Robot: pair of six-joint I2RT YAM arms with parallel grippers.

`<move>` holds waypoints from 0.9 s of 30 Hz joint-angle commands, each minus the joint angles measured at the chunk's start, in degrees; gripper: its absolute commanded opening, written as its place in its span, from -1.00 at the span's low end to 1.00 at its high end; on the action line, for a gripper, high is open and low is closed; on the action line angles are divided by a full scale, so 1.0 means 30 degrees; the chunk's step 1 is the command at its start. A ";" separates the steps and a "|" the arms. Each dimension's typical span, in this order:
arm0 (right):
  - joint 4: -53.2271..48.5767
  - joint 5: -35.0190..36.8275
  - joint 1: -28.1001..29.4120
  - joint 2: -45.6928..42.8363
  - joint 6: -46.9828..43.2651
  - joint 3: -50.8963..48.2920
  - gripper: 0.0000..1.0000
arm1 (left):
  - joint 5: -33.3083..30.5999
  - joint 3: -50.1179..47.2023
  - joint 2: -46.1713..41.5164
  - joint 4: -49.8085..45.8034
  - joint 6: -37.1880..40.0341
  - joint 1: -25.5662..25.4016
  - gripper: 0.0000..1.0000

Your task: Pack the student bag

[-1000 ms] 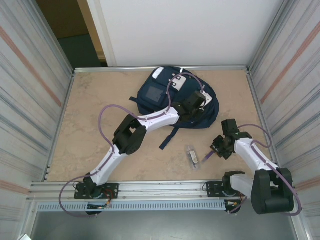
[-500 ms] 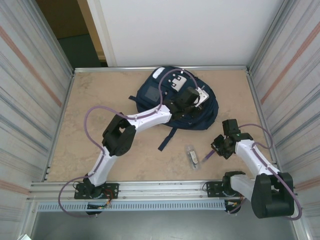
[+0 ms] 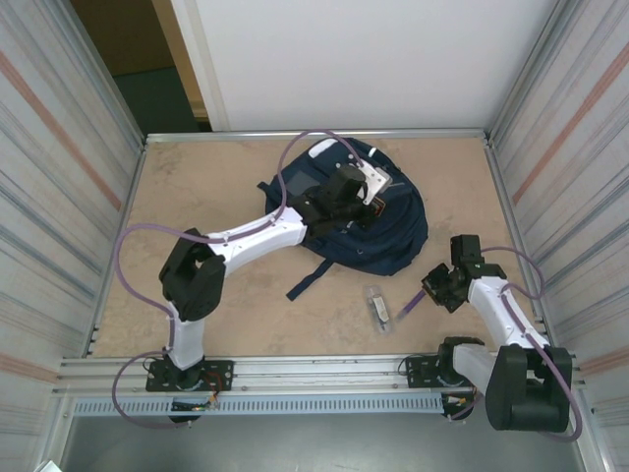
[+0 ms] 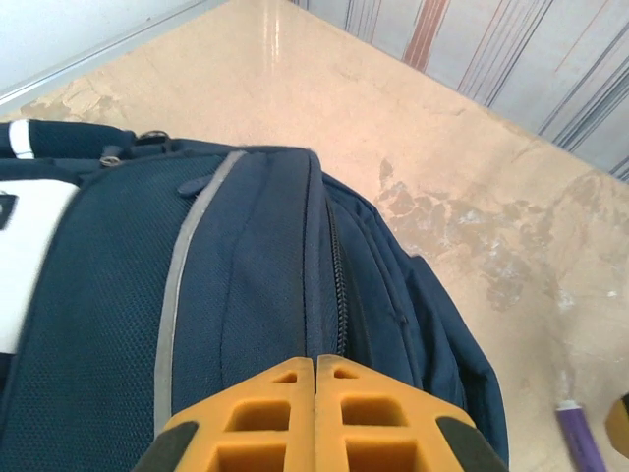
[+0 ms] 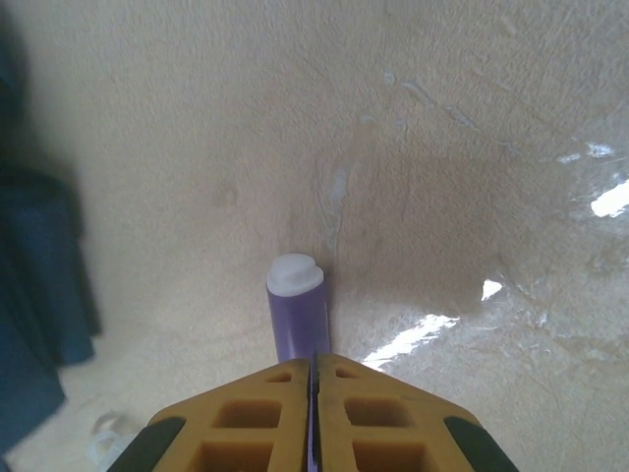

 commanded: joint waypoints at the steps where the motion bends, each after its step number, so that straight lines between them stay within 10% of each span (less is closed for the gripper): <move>1: -0.0403 -0.0897 -0.0487 -0.0511 -0.0797 0.0279 -0.82 | 0.1094 -0.0067 -0.1524 0.2353 -0.0747 0.0135 -1.00; 22: -0.2310 -0.3865 -0.1722 -0.2613 -0.0909 0.3309 -0.96 | 0.1606 -0.0146 -0.0462 0.4417 -0.0297 0.0222 -1.00; 27: -0.4706 -0.3195 -0.1528 -0.2583 -0.1745 0.3745 -0.10 | 0.1614 0.0746 0.0120 0.3802 -0.0349 0.0237 -1.00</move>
